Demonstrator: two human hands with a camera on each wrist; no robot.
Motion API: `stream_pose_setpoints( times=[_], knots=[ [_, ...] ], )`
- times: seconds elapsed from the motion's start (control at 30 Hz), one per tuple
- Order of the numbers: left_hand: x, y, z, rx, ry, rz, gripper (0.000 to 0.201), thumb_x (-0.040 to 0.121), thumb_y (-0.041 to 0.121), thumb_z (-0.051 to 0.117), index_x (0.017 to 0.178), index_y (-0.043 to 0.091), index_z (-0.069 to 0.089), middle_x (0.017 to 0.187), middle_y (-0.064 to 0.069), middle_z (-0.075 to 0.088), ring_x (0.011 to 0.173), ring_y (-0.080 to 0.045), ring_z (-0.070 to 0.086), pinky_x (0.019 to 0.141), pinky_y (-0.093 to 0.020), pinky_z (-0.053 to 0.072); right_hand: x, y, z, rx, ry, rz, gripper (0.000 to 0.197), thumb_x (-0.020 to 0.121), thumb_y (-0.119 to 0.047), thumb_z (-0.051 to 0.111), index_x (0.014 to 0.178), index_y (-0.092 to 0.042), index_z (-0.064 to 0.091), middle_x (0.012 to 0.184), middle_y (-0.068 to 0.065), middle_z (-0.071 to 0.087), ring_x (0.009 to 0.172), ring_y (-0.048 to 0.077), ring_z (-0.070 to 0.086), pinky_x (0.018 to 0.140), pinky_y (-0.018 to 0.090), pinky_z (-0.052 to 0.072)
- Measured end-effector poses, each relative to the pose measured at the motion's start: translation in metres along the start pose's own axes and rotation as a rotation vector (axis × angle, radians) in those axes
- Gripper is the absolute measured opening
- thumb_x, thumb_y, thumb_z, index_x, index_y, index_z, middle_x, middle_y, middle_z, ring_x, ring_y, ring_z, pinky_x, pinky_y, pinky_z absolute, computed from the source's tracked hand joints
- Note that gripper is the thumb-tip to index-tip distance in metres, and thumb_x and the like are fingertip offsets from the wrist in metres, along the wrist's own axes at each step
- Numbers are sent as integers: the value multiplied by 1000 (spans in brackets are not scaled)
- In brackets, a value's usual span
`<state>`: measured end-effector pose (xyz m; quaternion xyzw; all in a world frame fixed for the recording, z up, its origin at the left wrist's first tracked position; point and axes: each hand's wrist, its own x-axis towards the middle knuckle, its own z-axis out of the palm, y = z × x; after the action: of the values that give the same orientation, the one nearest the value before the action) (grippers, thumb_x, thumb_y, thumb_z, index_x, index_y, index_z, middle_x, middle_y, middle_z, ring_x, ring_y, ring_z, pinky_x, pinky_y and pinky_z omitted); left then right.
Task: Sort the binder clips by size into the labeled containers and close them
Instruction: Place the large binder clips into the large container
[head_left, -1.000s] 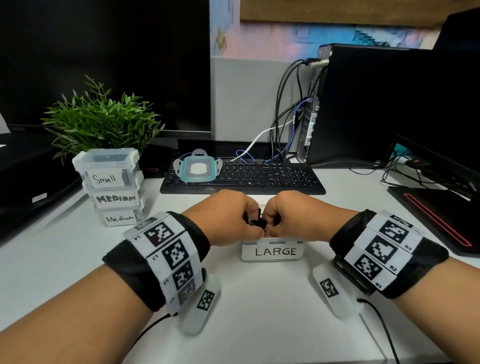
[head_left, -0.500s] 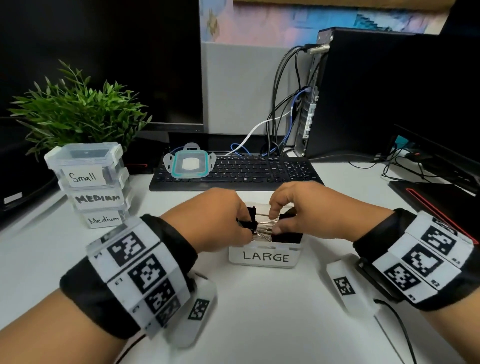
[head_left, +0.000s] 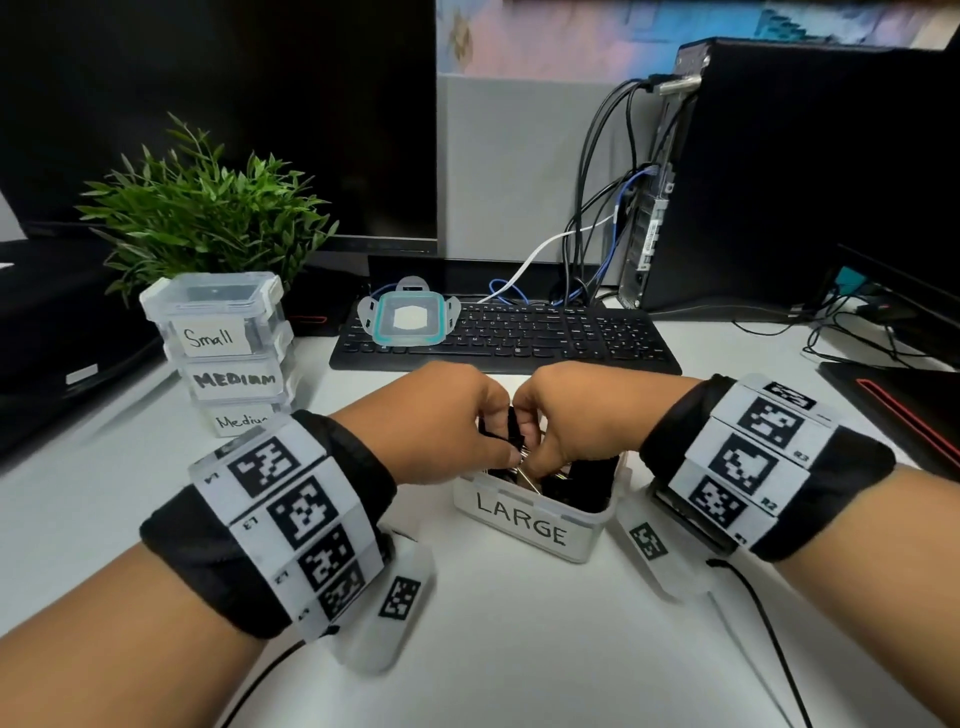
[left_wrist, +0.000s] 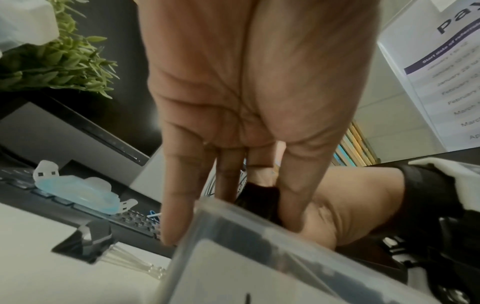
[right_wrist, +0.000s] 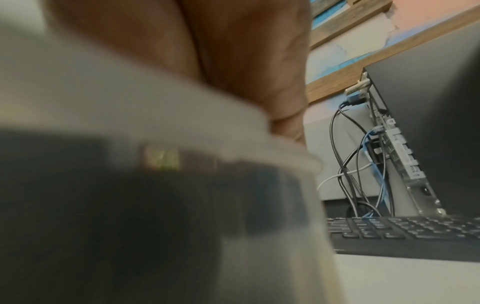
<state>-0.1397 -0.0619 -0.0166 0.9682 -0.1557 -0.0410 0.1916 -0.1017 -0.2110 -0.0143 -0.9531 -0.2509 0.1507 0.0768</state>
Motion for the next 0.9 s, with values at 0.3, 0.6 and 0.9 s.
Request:
stream_pose_setpoints(
  times=[0.3,0.6,0.9],
  knots=[
    [-12,-8,-1,-4,-56,-2,8,81,37,69,82,29,67,88,11,65,84,-6,58,77,-26,47,-4,13,5,295,76,-17,20,76,-18,78,79,-15,59,75,1,66,51,2,54,56,25,45],
    [-10,-14,-10,98,45,-19,39,92,7,53,117,35,64,128,8,54,115,-12,51,88,-16,35,-4,14,-1,282,96,-43,33,87,-11,65,115,-26,58,100,-4,65,63,7,64,60,21,53],
    [-4,-22,-4,-125,159,-234,27,80,39,70,95,19,60,95,5,64,67,-7,53,65,-24,47,2,12,1,289,143,-9,18,82,-15,72,99,-20,69,52,-23,57,44,-9,54,44,3,39]
  ],
)
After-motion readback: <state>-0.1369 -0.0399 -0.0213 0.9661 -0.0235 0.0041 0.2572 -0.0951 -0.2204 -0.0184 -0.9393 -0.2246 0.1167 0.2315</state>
